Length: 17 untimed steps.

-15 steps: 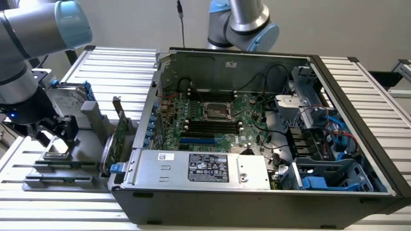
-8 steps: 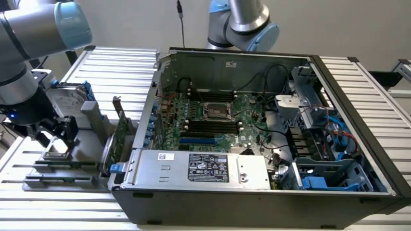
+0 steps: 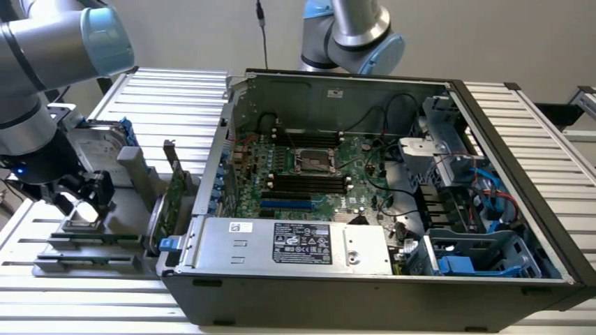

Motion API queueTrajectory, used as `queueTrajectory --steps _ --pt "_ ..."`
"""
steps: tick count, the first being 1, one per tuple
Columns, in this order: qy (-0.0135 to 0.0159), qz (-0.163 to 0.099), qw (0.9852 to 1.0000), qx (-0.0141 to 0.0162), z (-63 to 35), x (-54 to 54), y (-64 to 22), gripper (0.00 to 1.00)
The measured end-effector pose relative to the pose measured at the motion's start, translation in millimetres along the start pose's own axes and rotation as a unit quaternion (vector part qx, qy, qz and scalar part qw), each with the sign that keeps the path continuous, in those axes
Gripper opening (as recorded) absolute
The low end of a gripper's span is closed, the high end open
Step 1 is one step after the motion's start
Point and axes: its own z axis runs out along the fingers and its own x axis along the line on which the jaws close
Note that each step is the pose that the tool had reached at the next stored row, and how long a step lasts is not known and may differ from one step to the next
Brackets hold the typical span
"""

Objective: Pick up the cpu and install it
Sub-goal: 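Pick up the cpu and move it towards the insertion slot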

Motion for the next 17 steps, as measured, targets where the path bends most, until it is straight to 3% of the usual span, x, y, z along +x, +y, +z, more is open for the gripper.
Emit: queueTrajectory --steps 7,9,13,17 --pt "-0.0001 0.001 1.0 0.0017 2.6 0.1 0.0 0.65" --pt "-0.0002 0.001 1.0 0.0037 2.7 0.1 0.0 0.65" --pt "-0.0003 0.001 0.9999 0.0104 2.7 0.1 0.4 0.65" --pt "-0.0003 0.001 0.9999 0.0125 2.7 0.1 1.0 0.65"
